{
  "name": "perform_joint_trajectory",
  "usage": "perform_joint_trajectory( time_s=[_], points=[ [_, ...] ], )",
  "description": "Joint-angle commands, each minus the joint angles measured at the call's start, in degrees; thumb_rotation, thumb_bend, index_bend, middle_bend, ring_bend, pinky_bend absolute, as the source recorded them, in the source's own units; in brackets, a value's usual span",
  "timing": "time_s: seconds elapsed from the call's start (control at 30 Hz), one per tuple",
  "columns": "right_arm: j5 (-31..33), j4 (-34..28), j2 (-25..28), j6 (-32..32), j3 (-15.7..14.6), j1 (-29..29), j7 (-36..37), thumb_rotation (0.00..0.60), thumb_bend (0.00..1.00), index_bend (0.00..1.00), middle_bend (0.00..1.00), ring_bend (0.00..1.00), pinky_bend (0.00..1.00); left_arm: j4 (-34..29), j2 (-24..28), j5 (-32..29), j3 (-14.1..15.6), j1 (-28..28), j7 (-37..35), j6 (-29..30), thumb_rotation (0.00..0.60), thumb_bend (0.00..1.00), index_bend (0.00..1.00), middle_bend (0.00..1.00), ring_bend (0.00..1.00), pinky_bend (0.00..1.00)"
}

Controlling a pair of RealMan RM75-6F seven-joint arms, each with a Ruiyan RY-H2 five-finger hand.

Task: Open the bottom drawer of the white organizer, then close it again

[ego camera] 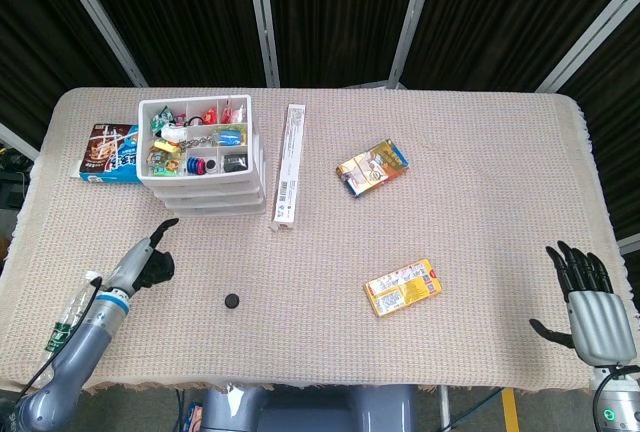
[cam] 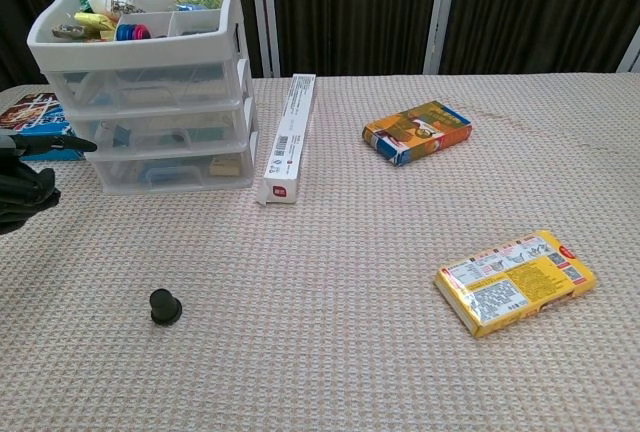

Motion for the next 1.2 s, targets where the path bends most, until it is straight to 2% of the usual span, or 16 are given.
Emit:
perform_joint_trajectory(
  time_s=[0.03, 0.27, 0.53, 0.77, 1.0, 1.2],
  points=[
    [-0.01, -0.01, 0.02, 0.01, 0.0, 0.0, 0.05, 0.6, 0.0, 0.04, 0.0, 0.0, 0.0, 0.98, -2.17, -4.37, -2.4, -1.96, -2.66, -1.6, 0.6, 0.85, 0.0, 0.91, 0.84, 0.78],
    [-0.14, -0.04, 0.09, 0.08, -0.05, -0.03, 0.31, 0.6, 0.0, 0.04, 0.0, 0.0, 0.0, 4.03, -5.42, -7.61, -4.14, -3.53, -6.13, -3.07, 0.6, 0.85, 0.0, 0.91, 0.84, 0.78],
    [-0.09, -0.08, 0.09, 0.01, -0.04, 0.01, 0.4, 0.6, 0.0, 0.04, 0.0, 0.0, 0.0, 6.36, -6.93, -10.6, -6.26, -5.08, -10.85, -7.68, 0.6, 0.85, 0.0, 0.91, 0.84, 0.78],
    [-0.18, -0.04, 0.06, 0.11, -0.06, -0.02, 0.46, 0.6, 0.0, 0.04, 0.0, 0.0, 0.0, 8.43, -8.46, -9.98, -6.73, -5.68, -12.84, -8.79, 0.6, 0.85, 0.0, 0.91, 0.84, 0.78],
    [-0.22, -0.07, 0.09, 0.05, -0.1, 0.0, 0.49, 0.6, 0.0, 0.04, 0.0, 0.0, 0.0, 9.69, -8.53, -11.62, -8.52, -6.14, -17.74, -14.44, 0.6, 0.85, 0.0, 0.91, 0.84, 0.78],
    [-0.38, 0.03, 0.01, 0.16, -0.1, 0.01, 0.42, 0.6, 0.0, 0.04, 0.0, 0.0, 0.0, 11.22, -9.3, -11.35, -9.11, -6.86, -19.15, -15.58, 0.6, 0.86, 0.0, 0.91, 0.84, 0.78]
  ],
)
